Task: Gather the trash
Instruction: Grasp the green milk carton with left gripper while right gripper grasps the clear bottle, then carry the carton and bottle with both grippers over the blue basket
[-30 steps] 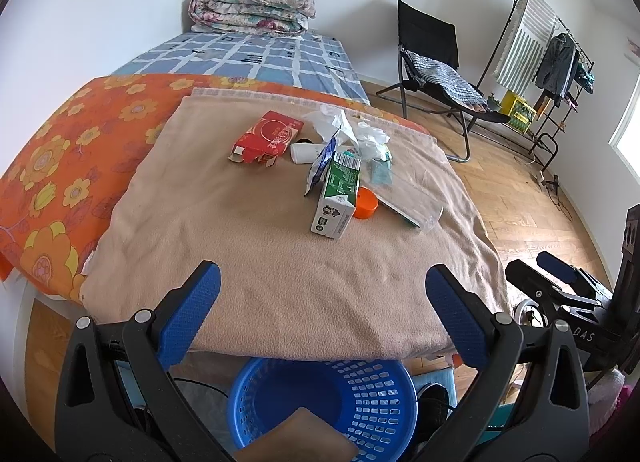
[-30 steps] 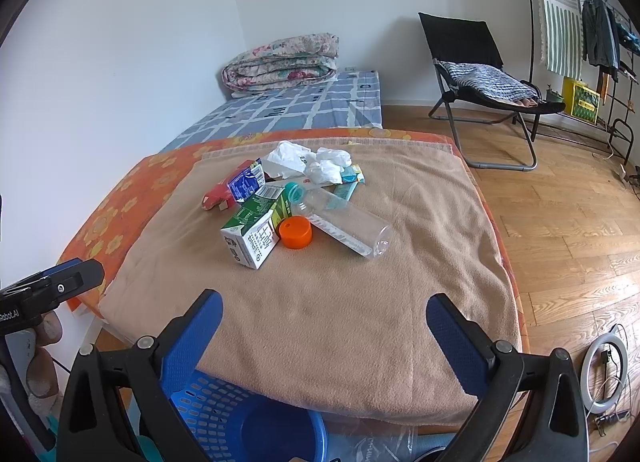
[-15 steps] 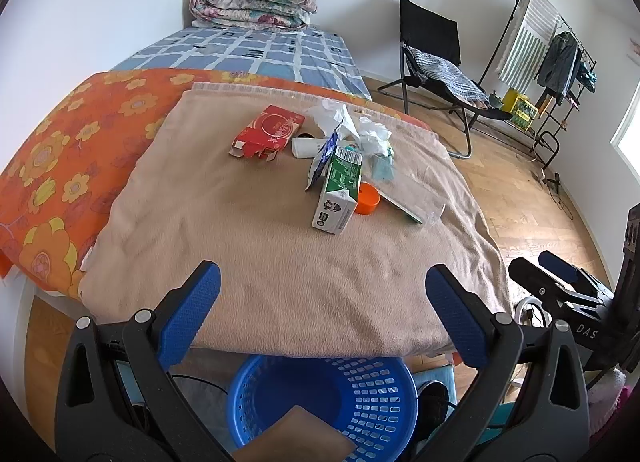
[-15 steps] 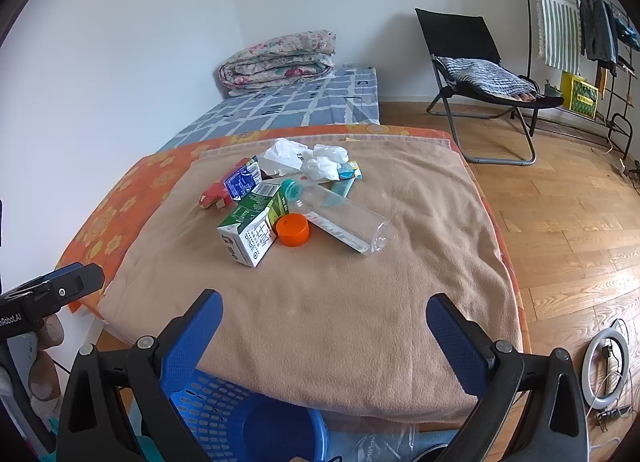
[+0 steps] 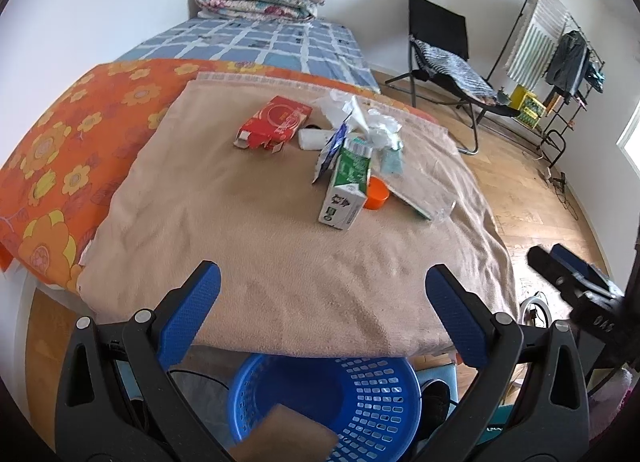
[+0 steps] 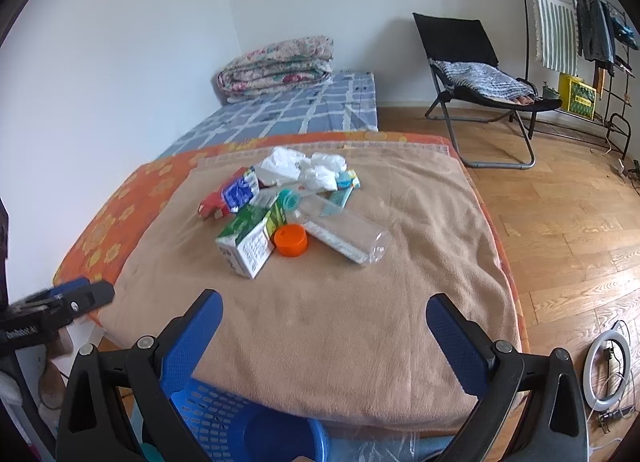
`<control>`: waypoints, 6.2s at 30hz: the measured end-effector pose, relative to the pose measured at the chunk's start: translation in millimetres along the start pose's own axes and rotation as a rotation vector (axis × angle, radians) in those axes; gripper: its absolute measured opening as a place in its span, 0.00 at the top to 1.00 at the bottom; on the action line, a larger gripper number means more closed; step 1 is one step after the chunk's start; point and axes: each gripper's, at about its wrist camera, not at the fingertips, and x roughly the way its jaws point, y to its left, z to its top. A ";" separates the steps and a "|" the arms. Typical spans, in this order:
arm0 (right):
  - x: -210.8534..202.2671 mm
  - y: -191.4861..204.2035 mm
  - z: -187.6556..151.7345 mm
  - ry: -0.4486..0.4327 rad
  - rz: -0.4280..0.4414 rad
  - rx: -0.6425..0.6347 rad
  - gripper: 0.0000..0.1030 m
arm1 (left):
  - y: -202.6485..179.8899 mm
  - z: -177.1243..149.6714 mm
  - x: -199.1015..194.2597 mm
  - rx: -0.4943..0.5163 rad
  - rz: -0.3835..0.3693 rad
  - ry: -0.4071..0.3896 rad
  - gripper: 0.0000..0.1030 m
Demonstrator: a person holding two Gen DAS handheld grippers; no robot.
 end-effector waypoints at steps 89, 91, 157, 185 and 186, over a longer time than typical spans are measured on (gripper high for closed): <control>225.3 -9.3 56.4 0.385 0.076 -0.283 0.38 | -22.4 79.2 145.1 0.011 -0.059 0.153 0.56; 223.3 -11.0 54.7 0.404 0.086 -0.276 0.39 | -21.8 77.3 143.6 0.017 -0.059 0.158 0.56; 5.4 43.9 -85.5 0.332 0.419 -0.344 0.46 | 35.3 -78.2 -13.1 0.063 -0.190 0.213 0.57; 61.3 54.1 -157.6 0.612 0.317 -0.380 0.45 | 44.1 -141.7 42.7 0.030 -0.060 0.468 0.57; 62.3 52.9 -157.3 0.613 0.311 -0.377 0.45 | 43.6 -140.7 42.7 0.028 -0.061 0.471 0.57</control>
